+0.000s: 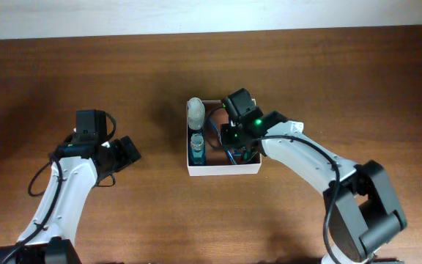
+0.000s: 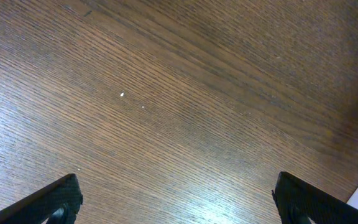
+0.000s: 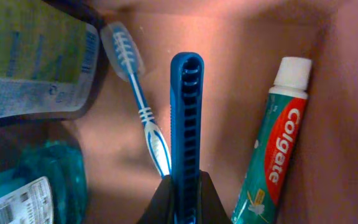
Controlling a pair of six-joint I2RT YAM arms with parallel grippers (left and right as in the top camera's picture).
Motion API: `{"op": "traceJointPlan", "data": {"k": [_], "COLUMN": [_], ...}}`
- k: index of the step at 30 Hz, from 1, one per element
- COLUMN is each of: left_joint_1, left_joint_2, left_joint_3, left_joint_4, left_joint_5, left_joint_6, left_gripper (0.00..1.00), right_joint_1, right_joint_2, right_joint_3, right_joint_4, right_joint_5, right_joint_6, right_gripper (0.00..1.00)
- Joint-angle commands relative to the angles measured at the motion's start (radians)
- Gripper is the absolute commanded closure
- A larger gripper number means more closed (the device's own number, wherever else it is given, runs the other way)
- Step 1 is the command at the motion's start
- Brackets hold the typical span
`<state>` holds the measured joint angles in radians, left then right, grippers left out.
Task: Pack container
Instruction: 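Lower the comb into the box beside the toothpaste and release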
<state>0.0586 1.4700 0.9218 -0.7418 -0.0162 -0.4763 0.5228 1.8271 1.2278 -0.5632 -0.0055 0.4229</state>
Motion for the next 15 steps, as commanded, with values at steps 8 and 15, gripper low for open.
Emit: {"op": "traceJointPlan", "data": {"k": [8,15], "left_joint_1": [0.003,0.003], "left_joint_2": [0.008,0.008], "left_joint_3": [0.002,0.002], "left_joint_4": [0.000,0.000], "left_joint_5": [-0.007,-0.007], "left_joint_6": [0.002,0.002], "left_gripper": [0.00,0.00], "right_joint_1": [0.008,0.008], "right_joint_2": [0.027,0.027], "right_joint_3": [0.016,0.016], "right_joint_4": [0.037,0.037], "right_joint_5": [-0.002,-0.002], "right_joint_6": [0.009,0.009], "right_gripper": [0.96,0.96]}}
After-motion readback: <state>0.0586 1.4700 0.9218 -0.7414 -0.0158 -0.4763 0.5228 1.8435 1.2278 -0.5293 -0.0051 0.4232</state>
